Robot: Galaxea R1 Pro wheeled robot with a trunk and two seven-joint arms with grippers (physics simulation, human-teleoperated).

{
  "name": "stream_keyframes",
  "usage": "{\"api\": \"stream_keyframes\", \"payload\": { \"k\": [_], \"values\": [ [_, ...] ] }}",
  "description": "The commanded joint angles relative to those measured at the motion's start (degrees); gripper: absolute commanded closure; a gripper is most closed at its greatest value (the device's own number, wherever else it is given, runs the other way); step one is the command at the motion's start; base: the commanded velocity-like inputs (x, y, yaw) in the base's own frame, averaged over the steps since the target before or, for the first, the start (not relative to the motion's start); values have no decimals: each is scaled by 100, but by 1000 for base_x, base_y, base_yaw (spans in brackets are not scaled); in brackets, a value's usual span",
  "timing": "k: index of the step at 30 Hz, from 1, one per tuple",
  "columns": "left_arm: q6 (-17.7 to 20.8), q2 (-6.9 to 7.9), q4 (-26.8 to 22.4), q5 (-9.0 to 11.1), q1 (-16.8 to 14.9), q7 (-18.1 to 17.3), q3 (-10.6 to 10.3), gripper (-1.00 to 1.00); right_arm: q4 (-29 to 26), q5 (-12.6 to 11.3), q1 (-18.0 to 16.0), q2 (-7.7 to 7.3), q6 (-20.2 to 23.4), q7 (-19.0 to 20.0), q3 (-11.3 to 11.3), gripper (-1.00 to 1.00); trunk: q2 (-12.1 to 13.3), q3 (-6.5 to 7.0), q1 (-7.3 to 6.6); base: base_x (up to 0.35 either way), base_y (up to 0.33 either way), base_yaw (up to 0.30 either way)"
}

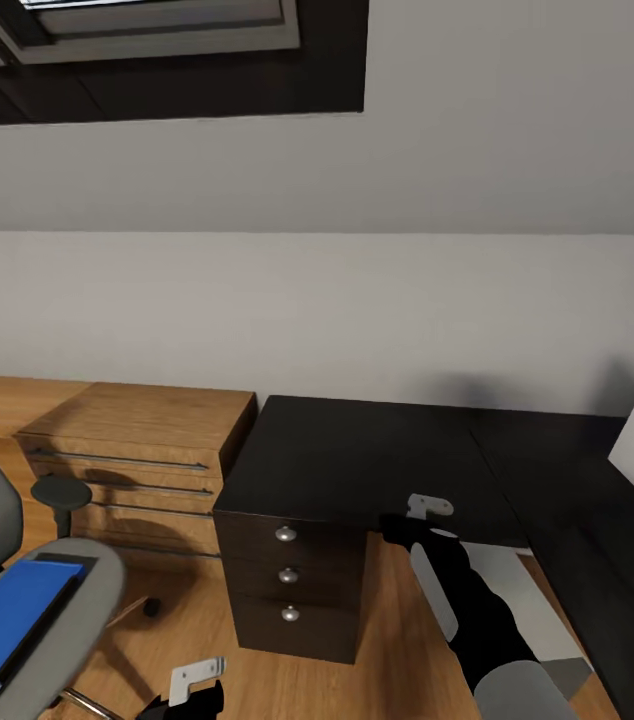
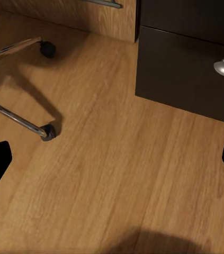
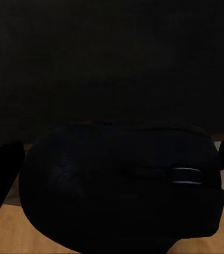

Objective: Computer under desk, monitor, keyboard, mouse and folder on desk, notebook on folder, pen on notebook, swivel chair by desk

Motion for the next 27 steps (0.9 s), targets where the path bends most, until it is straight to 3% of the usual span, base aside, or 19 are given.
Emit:
{"api": "stream_keyframes", "payload": {
  "k": [1,13,24,27],
  "values": [
    [27,4,-10,35,-2,45,-26,-100,-8,-61,-4,-3,13,-51,13,100,-4,-7,0,0,0,11],
    [27,9,-13,34,-2,49,-24,-100,-164,-61,29,12,10,-63,13,100,-4,-7,0,1,0,11],
    [19,18,-14,51,-2,45,-17,-100,-202,-49,85,14,-190,-71,22,100,-4,-10,0,248,236,272],
    [14,12,-21,50,-4,45,-24,-100,-199,54,116,14,-320,-71,86,100,-4,-17,0,255,240,273]
  ]
}}
